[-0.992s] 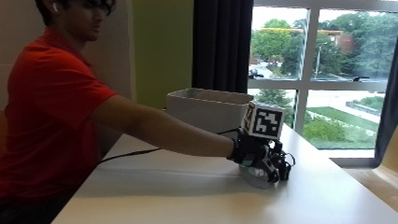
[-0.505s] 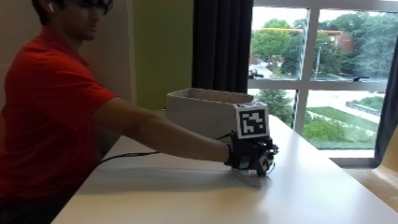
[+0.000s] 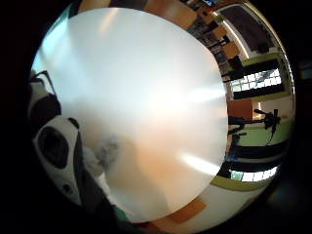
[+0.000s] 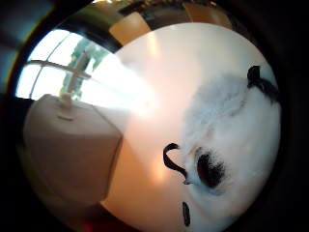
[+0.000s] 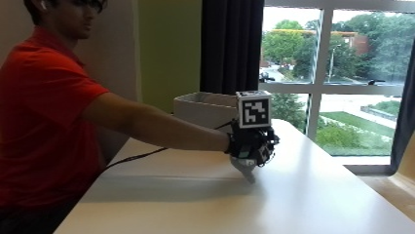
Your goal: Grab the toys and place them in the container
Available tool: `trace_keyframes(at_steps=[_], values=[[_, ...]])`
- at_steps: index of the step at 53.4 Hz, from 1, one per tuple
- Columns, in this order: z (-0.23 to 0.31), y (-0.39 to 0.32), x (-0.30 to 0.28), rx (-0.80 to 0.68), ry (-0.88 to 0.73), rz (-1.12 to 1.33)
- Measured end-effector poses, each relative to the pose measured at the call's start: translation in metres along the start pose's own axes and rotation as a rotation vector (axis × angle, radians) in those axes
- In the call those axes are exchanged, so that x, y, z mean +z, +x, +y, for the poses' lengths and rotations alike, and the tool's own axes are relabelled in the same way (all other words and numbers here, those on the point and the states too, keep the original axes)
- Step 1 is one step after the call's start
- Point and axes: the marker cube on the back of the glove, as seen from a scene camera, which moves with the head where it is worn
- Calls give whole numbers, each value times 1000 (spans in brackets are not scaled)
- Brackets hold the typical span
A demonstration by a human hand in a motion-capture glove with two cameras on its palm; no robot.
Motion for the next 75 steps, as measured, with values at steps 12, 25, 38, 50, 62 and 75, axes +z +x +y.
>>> trace_keyframes(at_steps=[12,25,38,50,62,75], values=[[7,-14,-70,-47,44,-28],[27,-42,-126,-140,62,-2],[37,-111,-186,-245,89,-73],[41,-184,-227,-352,116,-53],[55,-268,-245,-417,111,-79],[69,-321,-235,-507,81,-69]])
